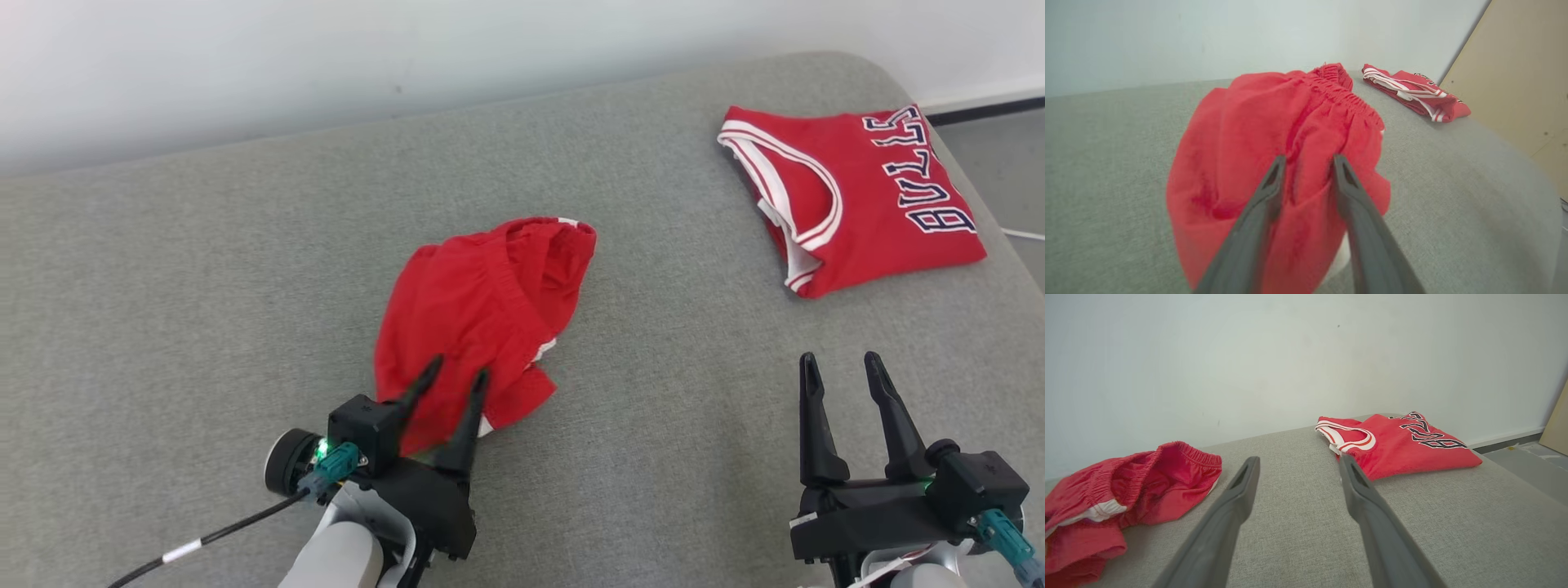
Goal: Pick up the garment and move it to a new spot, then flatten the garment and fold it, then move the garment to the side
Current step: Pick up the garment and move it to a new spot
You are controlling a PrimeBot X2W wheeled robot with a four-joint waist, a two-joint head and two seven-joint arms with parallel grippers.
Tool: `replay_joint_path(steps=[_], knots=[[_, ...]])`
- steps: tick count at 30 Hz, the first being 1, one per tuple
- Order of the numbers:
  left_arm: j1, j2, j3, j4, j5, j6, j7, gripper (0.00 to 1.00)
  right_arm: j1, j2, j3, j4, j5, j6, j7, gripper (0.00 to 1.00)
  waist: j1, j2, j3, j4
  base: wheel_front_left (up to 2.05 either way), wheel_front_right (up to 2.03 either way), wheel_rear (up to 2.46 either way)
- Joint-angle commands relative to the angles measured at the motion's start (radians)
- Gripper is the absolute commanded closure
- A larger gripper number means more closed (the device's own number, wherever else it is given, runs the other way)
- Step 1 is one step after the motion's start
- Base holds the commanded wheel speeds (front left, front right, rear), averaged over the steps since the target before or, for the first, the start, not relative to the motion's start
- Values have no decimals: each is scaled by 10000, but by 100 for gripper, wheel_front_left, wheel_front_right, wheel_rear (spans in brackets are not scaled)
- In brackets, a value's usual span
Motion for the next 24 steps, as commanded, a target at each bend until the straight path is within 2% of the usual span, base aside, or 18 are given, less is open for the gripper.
replay_joint_path(steps=[1,5,13,19,24], knots=[[-127,-44,14,-72,125,14,-308,0,157,-1,-51,39,-96,-28,-39,0,0,0,-287,292,0,0,0],[-160,41,263,-411,291,241,-872,0,304,1,-119,77,-228,-28,-38,0,0,0,-694,655,0,0,0],[469,710,1339,-1410,469,792,-1121,0,607,1,-14,71,-428,-28,-38,0,0,0,-1285,1259,0,0,0],[1768,1228,2630,-2650,655,1078,-1117,0,782,1,46,64,-519,-30,-38,0,0,0,-1619,1634,0,0,0],[2935,1291,3437,-3406,843,1090,-1120,0,907,1,52,61,-567,-28,-26,0,0,0,-1785,1883,0,0,0]])
